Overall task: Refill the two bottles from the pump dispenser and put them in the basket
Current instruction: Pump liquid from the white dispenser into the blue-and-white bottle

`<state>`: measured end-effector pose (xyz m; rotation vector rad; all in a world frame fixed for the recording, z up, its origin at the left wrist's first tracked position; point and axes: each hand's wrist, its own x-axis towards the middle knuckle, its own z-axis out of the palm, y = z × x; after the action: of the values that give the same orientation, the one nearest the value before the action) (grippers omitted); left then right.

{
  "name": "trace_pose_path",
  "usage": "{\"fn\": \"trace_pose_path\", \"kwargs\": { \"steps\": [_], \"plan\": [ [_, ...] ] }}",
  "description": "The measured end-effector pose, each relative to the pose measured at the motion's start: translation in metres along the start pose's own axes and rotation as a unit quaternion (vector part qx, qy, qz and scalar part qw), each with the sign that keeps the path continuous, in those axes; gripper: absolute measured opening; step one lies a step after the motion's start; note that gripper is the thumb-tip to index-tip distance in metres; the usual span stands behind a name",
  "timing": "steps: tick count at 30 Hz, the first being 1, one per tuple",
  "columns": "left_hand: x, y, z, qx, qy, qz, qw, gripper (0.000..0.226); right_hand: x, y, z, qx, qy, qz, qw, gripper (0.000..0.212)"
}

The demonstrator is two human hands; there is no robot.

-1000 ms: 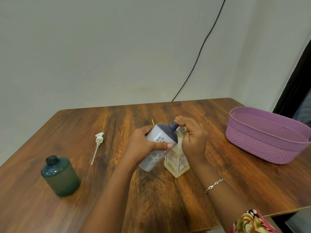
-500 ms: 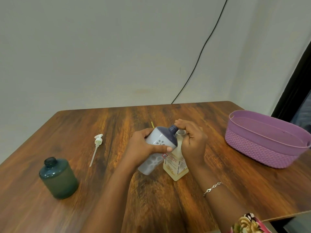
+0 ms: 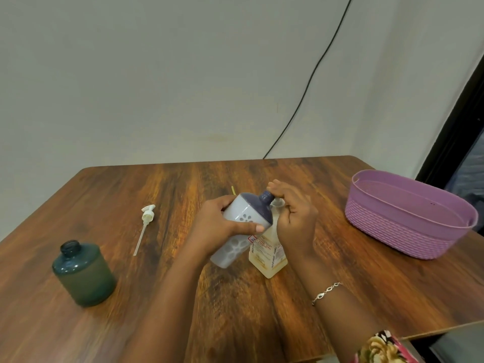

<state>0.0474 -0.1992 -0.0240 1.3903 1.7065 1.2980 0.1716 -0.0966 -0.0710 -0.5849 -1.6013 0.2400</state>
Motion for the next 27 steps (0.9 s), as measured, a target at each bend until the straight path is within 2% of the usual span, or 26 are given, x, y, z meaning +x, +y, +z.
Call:
{"fn": "trace_pose_path", "kwargs": {
  "steps": [9, 19, 27],
  "plan": [
    [-0.002, 0.003, 0.001, -0.020, 0.007, 0.003, 1.000, 0.044, 0.014, -0.013, -0.008, 0.014, -0.039, 0.032, 0.999, 0.041],
    [0.002, -0.003, 0.001, -0.011, 0.011, -0.010, 1.000, 0.046, 0.001, 0.000, 0.000, 0.014, 0.003, 0.007, 1.000, 0.041],
    [-0.001, 0.005, 0.000, -0.004, 0.014, -0.002, 1.000, 0.048, 0.019, -0.012, -0.008, 0.021, -0.025, 0.015, 0.999, 0.040]
  ]
}}
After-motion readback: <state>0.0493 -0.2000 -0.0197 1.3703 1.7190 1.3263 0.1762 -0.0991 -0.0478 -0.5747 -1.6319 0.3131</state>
